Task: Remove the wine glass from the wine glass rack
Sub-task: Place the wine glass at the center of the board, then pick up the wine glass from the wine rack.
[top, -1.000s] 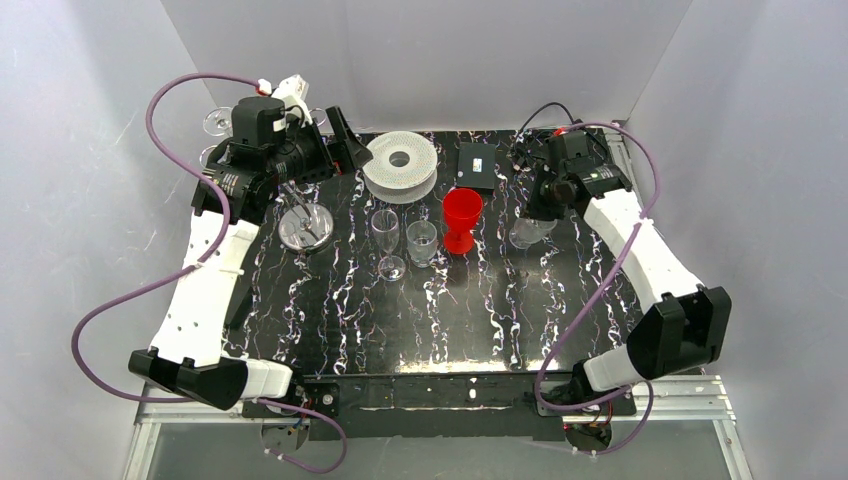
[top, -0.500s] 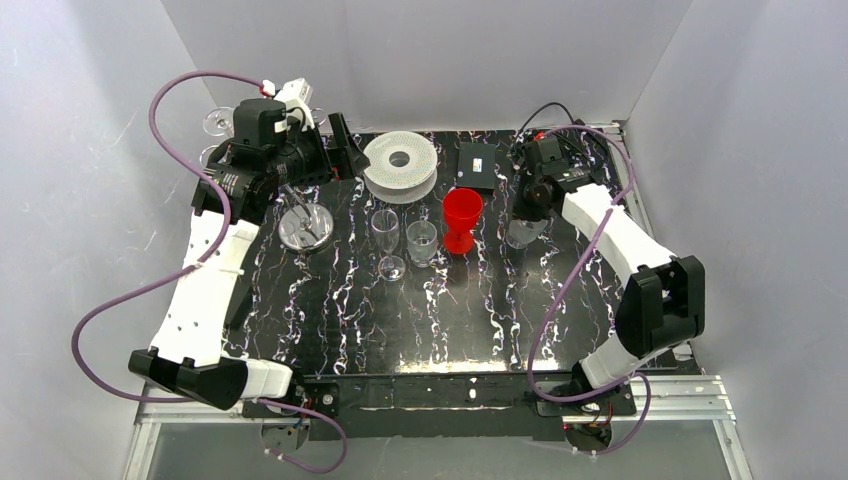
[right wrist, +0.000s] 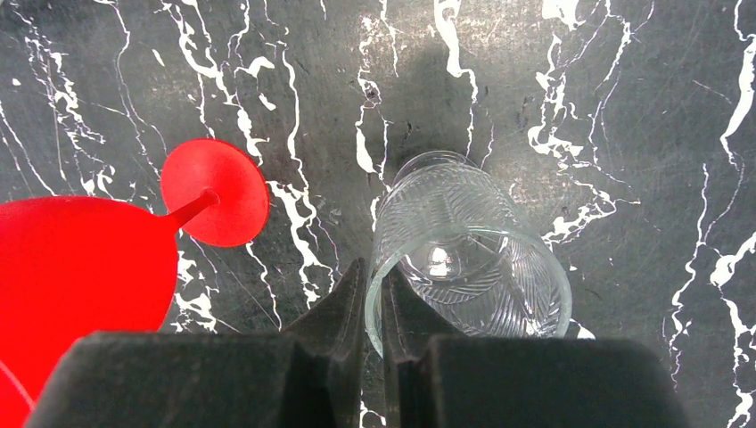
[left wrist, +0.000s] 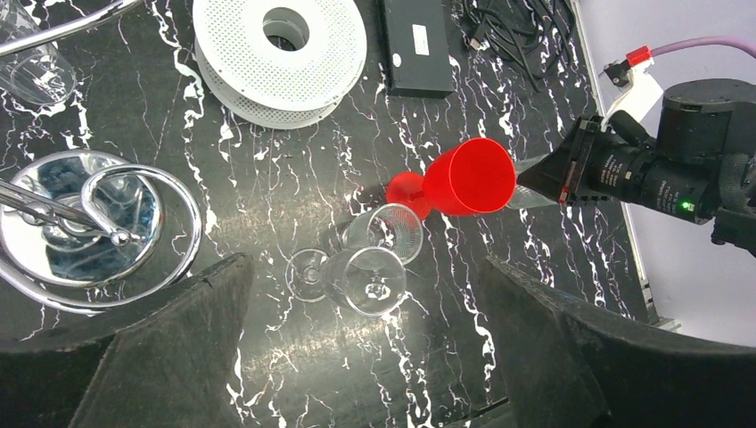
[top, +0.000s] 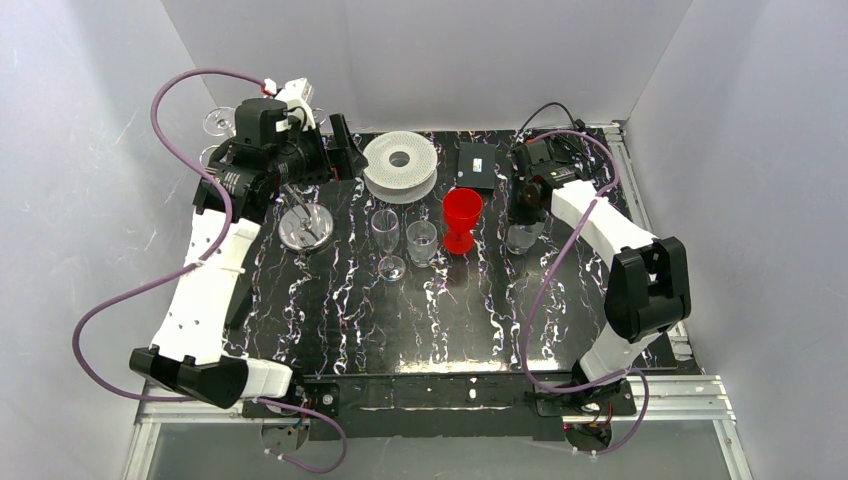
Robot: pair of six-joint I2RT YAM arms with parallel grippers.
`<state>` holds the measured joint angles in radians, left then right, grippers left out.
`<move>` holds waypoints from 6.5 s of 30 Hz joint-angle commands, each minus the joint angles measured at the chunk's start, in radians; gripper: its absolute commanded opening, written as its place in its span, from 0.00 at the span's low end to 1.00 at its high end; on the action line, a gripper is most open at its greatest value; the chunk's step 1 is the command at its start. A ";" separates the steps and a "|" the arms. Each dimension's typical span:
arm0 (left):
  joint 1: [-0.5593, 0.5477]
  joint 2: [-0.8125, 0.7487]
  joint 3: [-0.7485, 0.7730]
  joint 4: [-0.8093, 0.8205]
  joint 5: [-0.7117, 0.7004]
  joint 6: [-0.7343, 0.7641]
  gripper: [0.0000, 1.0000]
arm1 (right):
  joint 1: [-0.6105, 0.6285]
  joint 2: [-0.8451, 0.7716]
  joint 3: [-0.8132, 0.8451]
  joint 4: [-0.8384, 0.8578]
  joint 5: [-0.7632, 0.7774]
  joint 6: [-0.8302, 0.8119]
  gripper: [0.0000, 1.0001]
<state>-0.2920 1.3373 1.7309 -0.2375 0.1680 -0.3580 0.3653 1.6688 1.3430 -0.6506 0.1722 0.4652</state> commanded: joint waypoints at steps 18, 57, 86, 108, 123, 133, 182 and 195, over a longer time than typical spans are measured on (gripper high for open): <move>-0.016 0.024 0.075 -0.001 -0.024 0.033 0.98 | 0.010 0.027 0.165 -0.136 0.026 -0.006 0.55; 0.098 0.487 0.803 -0.081 -0.384 0.268 0.98 | 0.015 -0.189 0.495 -0.420 -0.337 0.040 0.62; 0.449 0.650 0.831 0.036 -0.054 -0.052 0.98 | 0.011 -0.183 0.505 -0.403 -0.351 0.010 0.62; 0.440 0.679 0.778 0.014 -0.001 0.019 0.98 | -0.002 -0.162 0.520 -0.403 -0.361 0.006 0.62; 0.401 0.687 0.768 -0.033 0.018 0.109 0.98 | -0.006 -0.151 0.525 -0.403 -0.364 0.006 0.62; 0.380 0.682 0.768 -0.071 0.006 0.189 0.96 | -0.006 -0.146 0.528 -0.402 -0.370 0.006 0.62; 0.368 0.666 0.847 -0.036 -0.050 0.214 0.57 | -0.014 -0.146 0.516 -0.400 -0.379 0.011 0.61; 0.367 0.675 0.867 -0.001 -0.102 0.234 0.56 | -0.016 -0.147 0.516 -0.400 -0.382 0.010 0.61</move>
<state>0.0807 2.0369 2.5385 -0.3019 0.0868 -0.1402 0.3534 1.5269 1.8362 -1.0752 -0.1944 0.4904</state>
